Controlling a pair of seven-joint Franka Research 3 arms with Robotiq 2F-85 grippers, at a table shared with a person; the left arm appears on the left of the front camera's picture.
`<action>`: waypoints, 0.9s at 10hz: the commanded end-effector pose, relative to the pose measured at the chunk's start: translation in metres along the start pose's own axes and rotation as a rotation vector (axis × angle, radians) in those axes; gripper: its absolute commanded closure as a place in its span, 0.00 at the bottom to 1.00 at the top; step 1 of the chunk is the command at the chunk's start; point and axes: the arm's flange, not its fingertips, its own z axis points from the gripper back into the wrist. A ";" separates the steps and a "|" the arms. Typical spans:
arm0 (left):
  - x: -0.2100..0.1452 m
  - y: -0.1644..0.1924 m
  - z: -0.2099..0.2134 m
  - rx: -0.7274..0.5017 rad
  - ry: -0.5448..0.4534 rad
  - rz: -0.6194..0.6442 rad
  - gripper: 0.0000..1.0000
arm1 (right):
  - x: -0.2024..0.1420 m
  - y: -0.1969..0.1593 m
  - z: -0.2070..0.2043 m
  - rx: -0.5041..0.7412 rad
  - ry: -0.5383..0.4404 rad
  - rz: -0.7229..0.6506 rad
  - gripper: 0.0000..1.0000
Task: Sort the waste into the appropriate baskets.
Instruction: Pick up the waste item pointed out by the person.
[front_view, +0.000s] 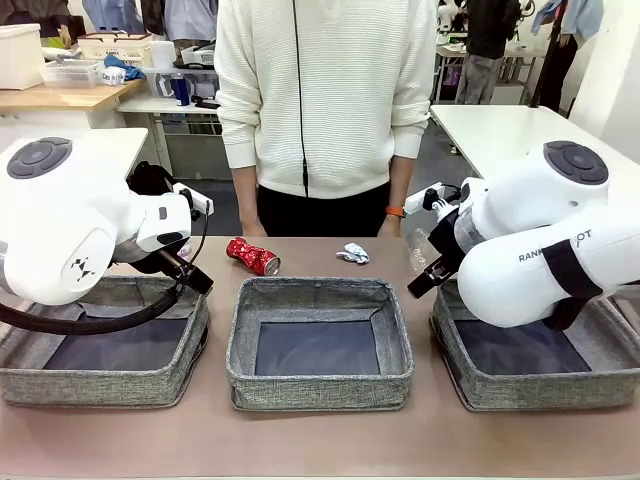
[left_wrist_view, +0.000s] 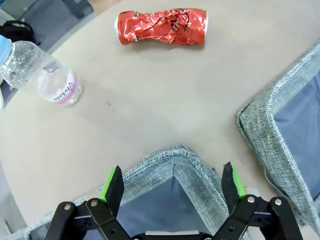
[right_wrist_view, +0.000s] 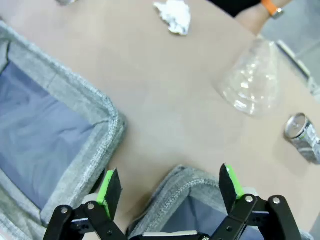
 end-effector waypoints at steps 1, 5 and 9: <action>0.000 0.000 0.000 0.000 0.000 -0.001 0.00 | 0.000 0.000 0.000 0.000 0.000 0.000 0.00; 0.000 0.000 0.000 0.000 0.000 0.000 0.00 | 0.000 0.000 0.000 0.000 0.000 0.000 0.00; 0.006 -0.004 0.161 -0.083 0.006 0.043 0.00 | 0.009 -0.019 0.150 0.016 0.018 -0.096 0.00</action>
